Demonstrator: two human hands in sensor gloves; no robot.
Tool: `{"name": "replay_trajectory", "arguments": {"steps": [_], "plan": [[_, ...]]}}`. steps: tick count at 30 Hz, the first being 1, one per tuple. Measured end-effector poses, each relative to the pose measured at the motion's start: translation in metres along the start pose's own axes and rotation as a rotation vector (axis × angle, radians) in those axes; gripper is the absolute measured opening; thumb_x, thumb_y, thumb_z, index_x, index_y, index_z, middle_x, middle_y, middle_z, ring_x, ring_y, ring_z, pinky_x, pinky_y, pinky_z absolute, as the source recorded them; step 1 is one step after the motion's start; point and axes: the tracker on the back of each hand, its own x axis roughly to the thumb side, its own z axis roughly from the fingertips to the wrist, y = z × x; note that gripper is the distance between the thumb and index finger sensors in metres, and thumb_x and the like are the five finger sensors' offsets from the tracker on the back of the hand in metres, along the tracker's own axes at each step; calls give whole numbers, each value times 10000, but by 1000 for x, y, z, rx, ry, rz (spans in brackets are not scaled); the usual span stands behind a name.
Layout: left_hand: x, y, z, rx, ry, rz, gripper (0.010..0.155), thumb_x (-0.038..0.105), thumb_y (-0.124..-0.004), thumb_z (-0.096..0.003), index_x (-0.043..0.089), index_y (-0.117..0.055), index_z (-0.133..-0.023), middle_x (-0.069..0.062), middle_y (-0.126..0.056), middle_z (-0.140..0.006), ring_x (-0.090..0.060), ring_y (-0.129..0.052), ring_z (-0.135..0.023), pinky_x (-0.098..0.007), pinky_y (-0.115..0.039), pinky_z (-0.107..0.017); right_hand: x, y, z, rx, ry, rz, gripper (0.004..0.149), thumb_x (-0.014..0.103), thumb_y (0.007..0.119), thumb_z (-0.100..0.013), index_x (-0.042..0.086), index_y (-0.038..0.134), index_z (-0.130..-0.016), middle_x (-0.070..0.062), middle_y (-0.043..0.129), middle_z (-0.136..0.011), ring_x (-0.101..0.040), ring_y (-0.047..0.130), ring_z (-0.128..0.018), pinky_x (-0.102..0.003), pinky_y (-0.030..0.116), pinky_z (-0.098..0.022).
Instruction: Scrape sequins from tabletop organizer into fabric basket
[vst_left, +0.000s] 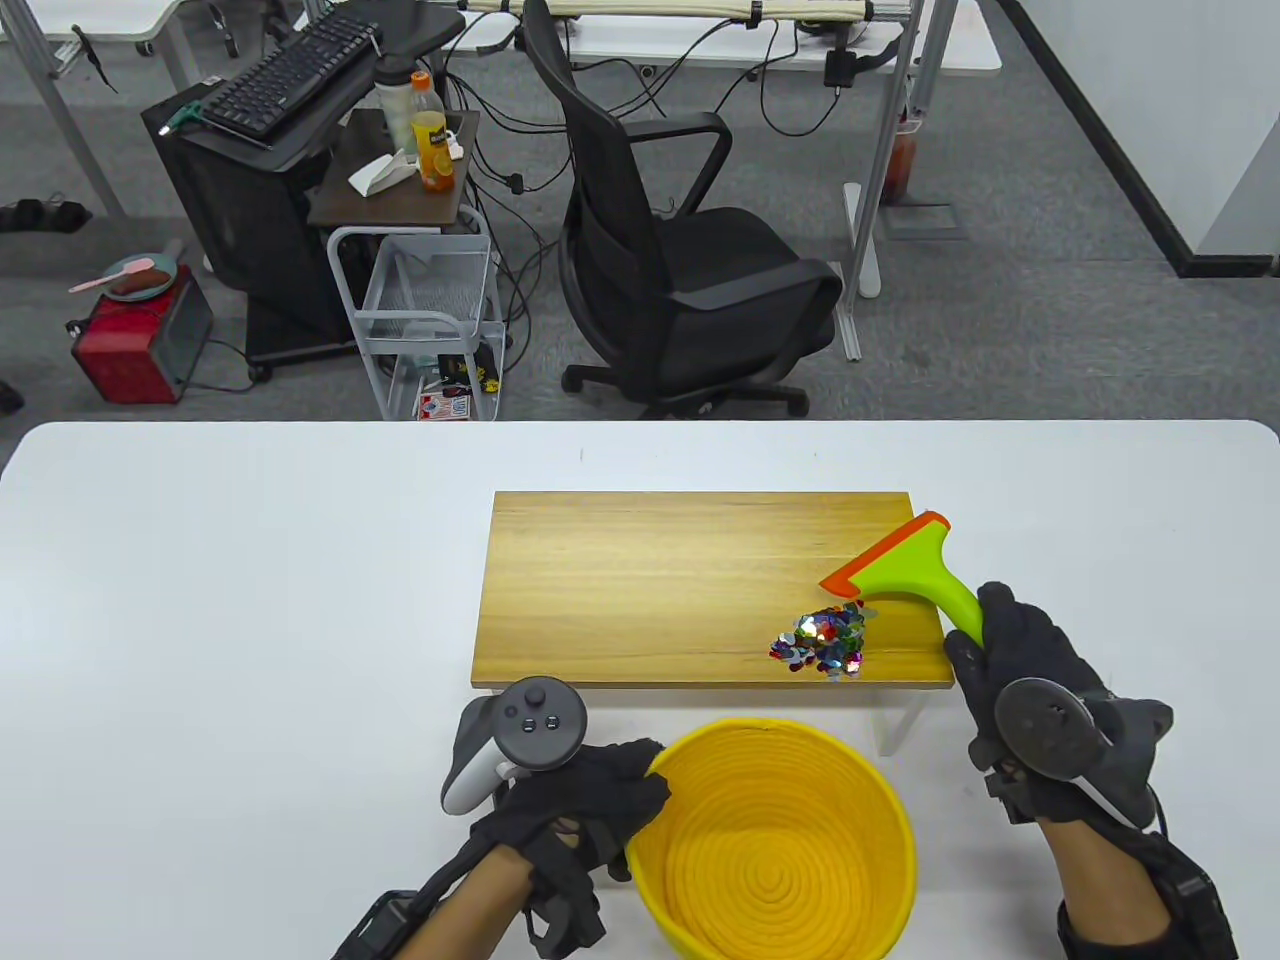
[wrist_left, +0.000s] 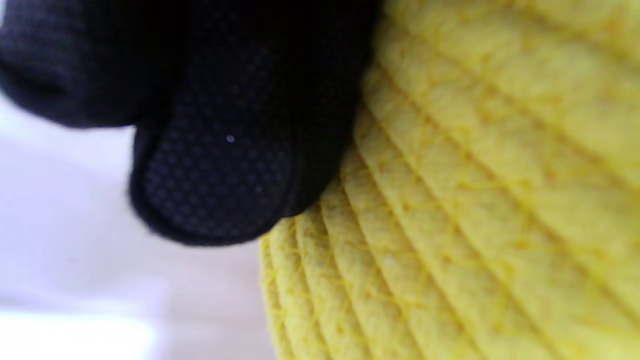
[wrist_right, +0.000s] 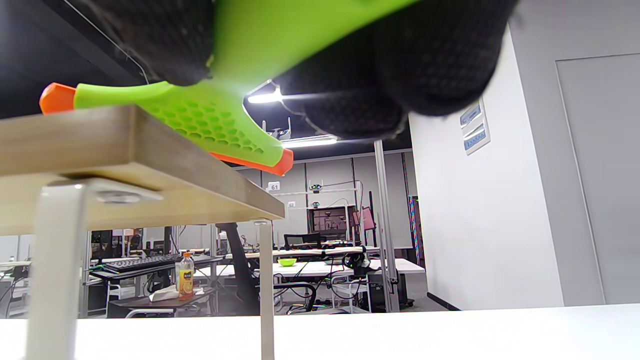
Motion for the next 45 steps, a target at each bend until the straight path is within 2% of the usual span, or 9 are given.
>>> {"name": "replay_trajectory", "arguments": {"steps": [10,18,25,32,45], "plan": [[-26,-7,-24,104,131,-69,539,379,-694,-520,-38,-666,-860,-187,-1059,-445,-299,-1117,-213,-460,-945,-187,0,1,0,1,1,2,609,449,737,-588,66,602,-1042,-192,813,-896,-325,966,-598,-398,870,-415],[-22,-10,-27,258,212,-39,548,381,-692,-516,-59,-662,-841,-184,-1059,-432,-294,-1118,-202,-454,-947,-177,0,1,1,4,4,5,609,448,737,-589,65,601,-1043,-192,812,-897,-326,966,-597,-398,870,-414],[-16,-9,-25,360,233,-58,550,386,-693,-515,-63,-667,-832,-178,-1062,-421,-288,-1119,-193,-448,-949,-168,11,-1,3,12,-2,13,611,439,740,-590,57,601,-1046,-199,813,-898,-334,967,-593,-397,871,-407],[-14,-8,-25,395,242,-30,561,390,-691,-514,-75,-660,-826,-180,-1061,-415,-286,-1121,-188,-445,-952,-165,27,-14,3,22,13,31,610,419,763,-593,41,611,-1048,-217,819,-899,-349,973,-580,-398,875,-393],[-2,-17,-28,443,185,9,585,408,-693,-508,-82,-650,-824,-176,-1062,-405,-281,-1126,-182,-438,-960,-160,61,-32,-3,170,44,282,598,386,774,-602,20,622,-1050,-244,831,-892,-361,993,-542,-383,890,-352]]}}
